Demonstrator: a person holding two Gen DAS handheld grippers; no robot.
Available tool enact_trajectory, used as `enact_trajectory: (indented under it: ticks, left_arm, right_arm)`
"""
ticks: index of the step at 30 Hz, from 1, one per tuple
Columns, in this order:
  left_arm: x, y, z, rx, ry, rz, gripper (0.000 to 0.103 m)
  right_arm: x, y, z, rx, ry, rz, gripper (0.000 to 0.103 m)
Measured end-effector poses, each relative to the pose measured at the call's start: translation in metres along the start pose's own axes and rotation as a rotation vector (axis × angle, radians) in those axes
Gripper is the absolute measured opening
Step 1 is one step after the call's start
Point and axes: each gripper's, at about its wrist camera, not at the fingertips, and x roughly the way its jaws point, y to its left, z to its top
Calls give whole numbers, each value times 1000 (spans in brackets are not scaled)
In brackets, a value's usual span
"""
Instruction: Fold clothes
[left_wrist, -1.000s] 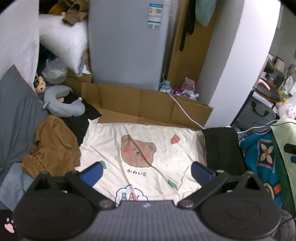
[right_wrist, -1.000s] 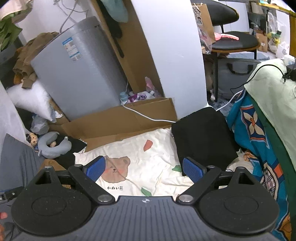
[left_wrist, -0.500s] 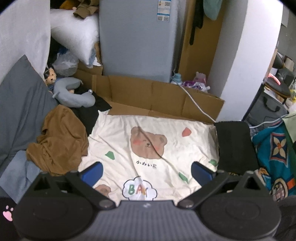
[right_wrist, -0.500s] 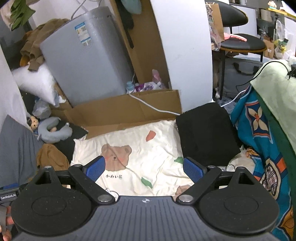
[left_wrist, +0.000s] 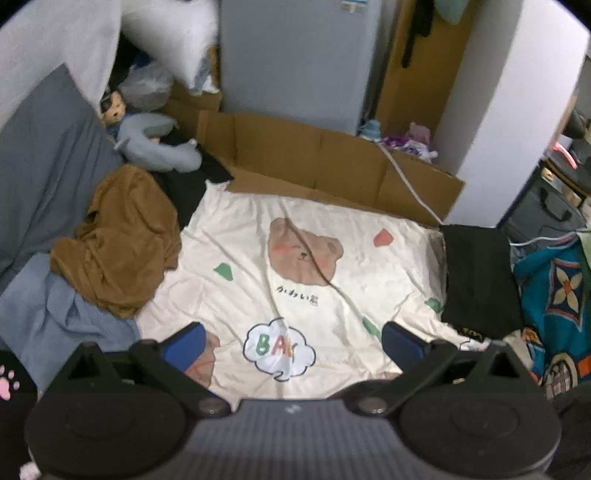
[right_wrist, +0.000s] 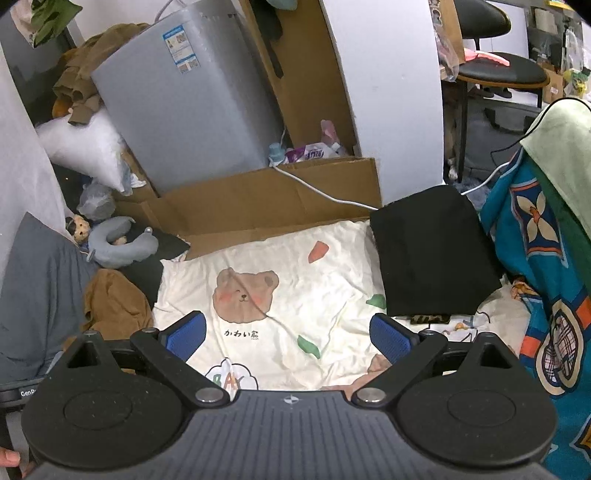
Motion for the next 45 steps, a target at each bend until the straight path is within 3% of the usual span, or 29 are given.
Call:
enact_trajectory:
  ticks: [6,10,15,27,31,39,45]
  left_arm:
    - [3,-1,-5,66,6,98,102]
    - [-4,5,-8,26,1,90,102]
    - [-16,-6,-10,56,-49,130,102]
    - [-35,-12,-5,-32,-49,95,102]
    - [-35,-19,-4,-25,-45,80,102]
    - [-27,-31,-5,46,-35,123,102]
    - [-18,-26,-3,26,-14,139,102]
  right_arm:
    - [5,4,-4,-18,8,-38,98]
    - [6,9,-5,-42,26,-50,98]
    - [3,14,-9,-84,40,-54,98]
    - [1,15,-8,-169,108,-3,98]
    - [6,22,-11,-198,126,-6,98]
    - [16,22,-13,-208,139,-7,98]
    - [22,21,-13,-196,153,-18,98]
